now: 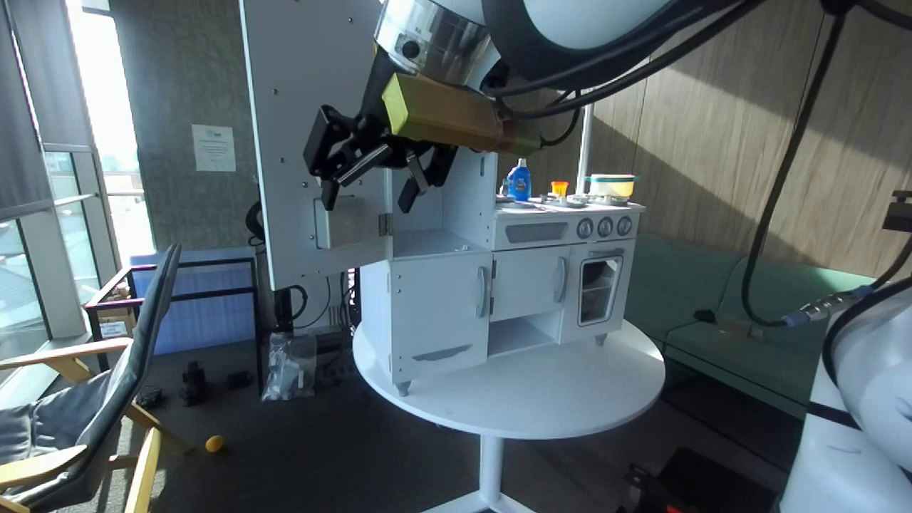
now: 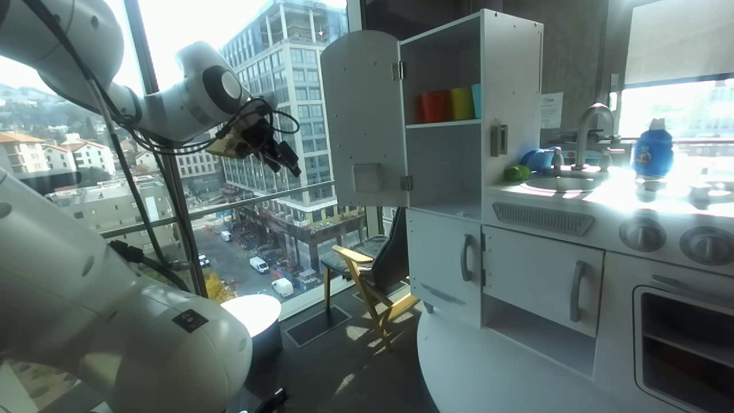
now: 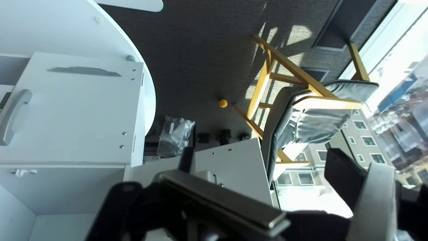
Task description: Push closed the far right bottom cabinet door, push closed the cabinet door under the sink, close the bottom refrigerator door, close the top refrigerator door
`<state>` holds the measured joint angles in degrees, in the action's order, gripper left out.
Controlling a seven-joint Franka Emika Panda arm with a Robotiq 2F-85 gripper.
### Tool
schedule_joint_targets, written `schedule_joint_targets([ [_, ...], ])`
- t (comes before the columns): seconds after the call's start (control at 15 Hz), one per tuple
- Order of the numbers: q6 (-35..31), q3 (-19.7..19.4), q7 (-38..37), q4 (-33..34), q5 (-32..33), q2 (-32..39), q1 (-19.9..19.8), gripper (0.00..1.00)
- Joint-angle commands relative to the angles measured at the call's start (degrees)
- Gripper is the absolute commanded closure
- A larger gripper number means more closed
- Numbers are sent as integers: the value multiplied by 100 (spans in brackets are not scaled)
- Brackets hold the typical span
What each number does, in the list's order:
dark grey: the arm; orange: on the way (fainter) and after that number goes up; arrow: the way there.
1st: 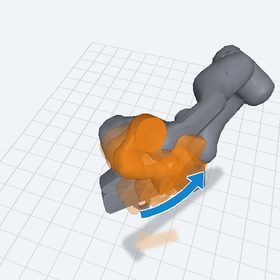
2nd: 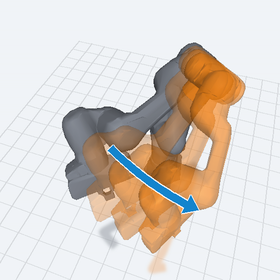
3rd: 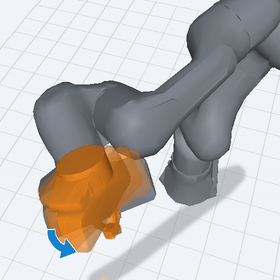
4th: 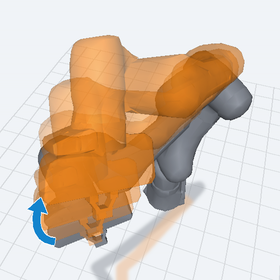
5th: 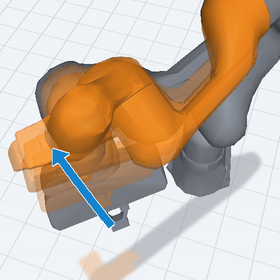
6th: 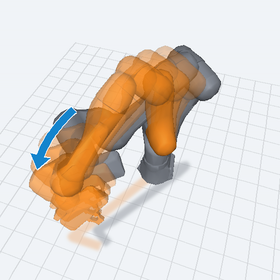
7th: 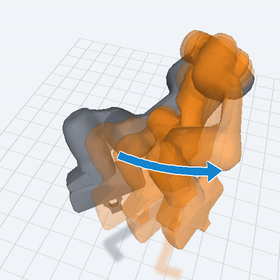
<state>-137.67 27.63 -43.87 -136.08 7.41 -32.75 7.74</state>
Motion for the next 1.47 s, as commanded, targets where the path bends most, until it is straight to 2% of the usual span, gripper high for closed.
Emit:
schedule_joint_targets([
  [0.0, -284, 684, -542, 832, 901, 491, -640, 0],
  [0.13, -342, 1143, -1059, 1316, 1669, 815, -1156, 0],
  [0.33, -69, 1746, -1828, 2124, 2673, 1325, -1861, 0],
  [0.47, 214, 2000, -2205, 2677, 3215, 1703, -2121, 0],
  [0.6, 566, 2100, -2569, 3241, 3768, 2141, -2144, 0],
  [0.67, 661, 2439, -2641, 3509, 3857, 2253, -2492, 0],
  [1.0, 1509, 3162, -3336, 4652, 5118, 3277, -2650, 0],
  [1.2, 2006, 3368, -3671, 5027, 6038, 3787, -2451, 0],
  [1.4, 2465, 3370, -4085, 5352, 6803, 4265, -2139, 0],
])
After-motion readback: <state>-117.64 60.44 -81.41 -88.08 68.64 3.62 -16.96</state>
